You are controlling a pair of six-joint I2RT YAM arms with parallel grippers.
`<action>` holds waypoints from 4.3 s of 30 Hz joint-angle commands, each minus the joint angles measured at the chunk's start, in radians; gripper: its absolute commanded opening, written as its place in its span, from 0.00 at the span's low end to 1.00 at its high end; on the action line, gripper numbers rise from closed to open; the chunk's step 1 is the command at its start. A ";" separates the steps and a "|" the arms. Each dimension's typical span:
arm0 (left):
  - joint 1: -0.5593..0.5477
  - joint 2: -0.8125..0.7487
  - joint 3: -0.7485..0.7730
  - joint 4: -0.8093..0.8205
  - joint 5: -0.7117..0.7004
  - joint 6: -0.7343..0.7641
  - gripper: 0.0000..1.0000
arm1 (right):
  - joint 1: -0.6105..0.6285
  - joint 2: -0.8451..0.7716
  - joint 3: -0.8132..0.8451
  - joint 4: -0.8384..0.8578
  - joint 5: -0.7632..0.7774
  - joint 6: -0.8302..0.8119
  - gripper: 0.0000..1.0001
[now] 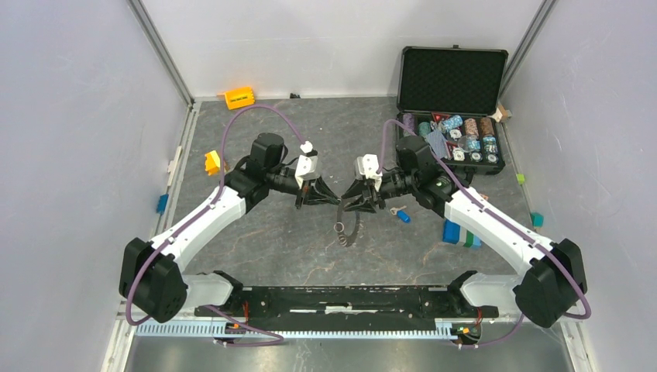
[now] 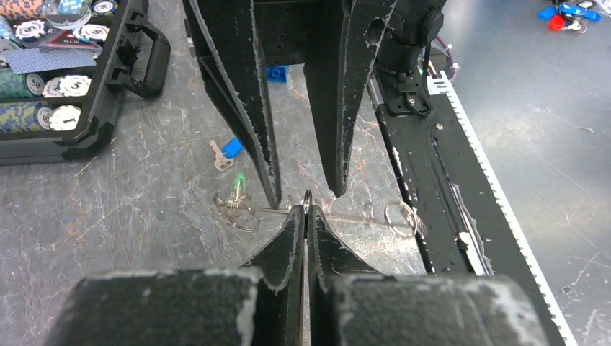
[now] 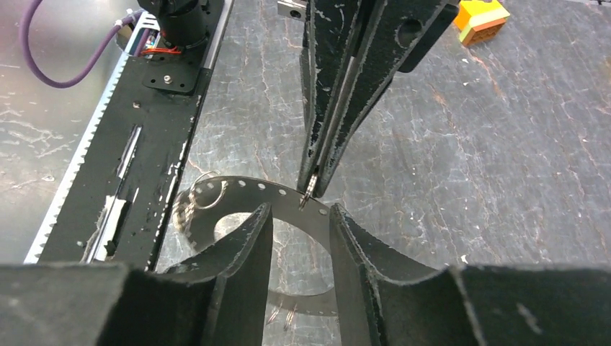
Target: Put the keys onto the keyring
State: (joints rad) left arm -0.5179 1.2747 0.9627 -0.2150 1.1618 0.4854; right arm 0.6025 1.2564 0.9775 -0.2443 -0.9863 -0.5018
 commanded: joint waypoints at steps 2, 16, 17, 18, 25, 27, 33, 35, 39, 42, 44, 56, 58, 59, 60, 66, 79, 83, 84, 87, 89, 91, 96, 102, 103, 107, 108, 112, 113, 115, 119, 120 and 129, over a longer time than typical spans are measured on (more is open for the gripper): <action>-0.004 -0.030 -0.004 0.072 0.013 -0.029 0.02 | 0.010 0.005 0.032 0.024 -0.018 0.005 0.36; -0.005 -0.034 -0.025 0.100 -0.016 -0.044 0.02 | 0.013 0.026 0.016 0.110 0.015 0.103 0.23; -0.004 -0.035 -0.027 0.101 -0.015 -0.045 0.02 | 0.014 0.028 0.016 0.113 0.015 0.108 0.21; -0.004 -0.035 -0.026 0.101 -0.016 -0.046 0.02 | 0.014 0.031 0.016 0.116 0.018 0.110 0.18; -0.004 -0.039 -0.032 0.108 -0.019 -0.048 0.02 | 0.016 0.023 0.005 0.118 0.060 0.106 0.00; -0.004 -0.042 -0.038 0.108 -0.022 -0.040 0.02 | 0.015 0.019 0.016 0.104 0.082 0.092 0.00; -0.004 -0.041 -0.019 -0.013 -0.060 0.068 0.47 | 0.020 0.016 0.084 0.013 0.181 0.038 0.00; -0.004 -0.045 -0.010 -0.033 -0.080 0.082 0.65 | 0.026 0.019 0.095 0.001 0.200 0.034 0.00; -0.004 -0.046 0.049 -0.151 -0.123 0.160 0.79 | 0.050 0.044 0.156 -0.083 0.254 -0.003 0.00; -0.004 -0.049 0.089 -0.224 -0.161 0.193 0.79 | 0.061 0.044 0.174 -0.112 0.280 -0.011 0.00; -0.004 -0.053 0.104 -0.244 -0.172 0.200 0.76 | 0.064 0.031 0.166 -0.108 0.288 -0.011 0.00; -0.004 -0.075 0.146 -0.296 -0.229 0.233 0.48 | 0.066 -0.028 0.156 -0.095 0.263 0.007 0.00; -0.005 -0.073 0.134 -0.247 -0.208 0.191 0.44 | 0.066 -0.044 0.136 -0.062 0.237 0.021 0.00; -0.004 -0.072 0.122 -0.219 -0.200 0.173 0.42 | 0.066 -0.046 0.133 -0.056 0.224 0.023 0.00; -0.004 -0.074 0.112 -0.195 -0.191 0.161 0.41 | 0.066 -0.048 0.134 -0.053 0.211 0.025 0.00; -0.005 -0.073 0.073 -0.118 -0.108 0.101 0.38 | 0.066 -0.062 0.093 0.018 0.150 0.067 0.00; -0.004 -0.115 0.044 -0.105 -0.060 0.110 0.21 | 0.066 -0.048 0.064 0.074 0.113 0.105 0.00; -0.004 -0.104 0.061 -0.106 -0.059 0.087 0.19 | 0.066 -0.041 0.062 0.071 0.123 0.103 0.00; -0.004 -0.096 0.069 -0.106 -0.056 0.077 0.18 | 0.066 -0.039 0.062 0.071 0.124 0.103 0.00; -0.004 -0.086 0.083 -0.106 -0.046 0.052 0.15 | 0.066 -0.035 0.063 0.070 0.130 0.103 0.00; -0.004 -0.086 0.087 -0.106 -0.046 0.048 0.13 | 0.066 -0.032 0.064 0.066 0.137 0.100 0.00; -0.004 -0.084 0.091 -0.106 -0.048 0.042 0.13 | 0.066 -0.029 0.064 0.063 0.145 0.096 0.00; -0.006 -0.069 0.098 -0.104 -0.048 0.029 0.12 | 0.066 -0.027 0.061 0.066 0.147 0.095 0.00; -0.013 -0.049 0.102 -0.069 -0.043 -0.015 0.08 | 0.066 -0.026 0.057 0.066 0.152 0.094 0.00; -0.015 -0.046 0.103 -0.064 -0.043 -0.020 0.07 | 0.066 -0.025 0.056 0.066 0.152 0.094 0.00; -0.018 -0.033 0.097 -0.029 -0.032 -0.054 0.02 | 0.066 -0.017 0.058 0.068 0.152 0.096 0.00; -0.018 -0.032 0.090 -0.018 -0.026 -0.060 0.02 | 0.066 -0.017 0.059 0.068 0.152 0.097 0.00; -0.018 -0.051 0.026 0.031 0.024 -0.016 0.02 | 0.066 -0.023 0.074 0.062 0.158 0.098 0.04; -0.018 -0.058 -0.004 0.091 0.035 -0.045 0.02 | 0.066 -0.024 0.077 0.060 0.159 0.098 0.07; -0.016 -0.067 -0.046 0.171 0.046 -0.090 0.02 | 0.066 -0.026 0.077 0.059 0.157 0.098 0.14; -0.009 -0.084 -0.097 0.283 0.053 -0.149 0.02 | 0.065 -0.033 0.071 0.053 0.150 0.099 0.29; -0.004 -0.090 -0.109 0.316 0.055 -0.167 0.02 | 0.066 -0.038 0.066 0.053 0.151 0.098 0.32; 0.030 -0.111 -0.256 0.749 0.101 -0.427 0.02 | 0.036 -0.102 -0.007 0.084 0.103 0.094 0.46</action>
State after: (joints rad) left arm -0.4953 1.1912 0.7540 0.2363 1.2068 0.2211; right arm 0.6563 1.1931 0.9939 -0.2207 -0.8314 -0.4118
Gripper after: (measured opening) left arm 0.034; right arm 0.454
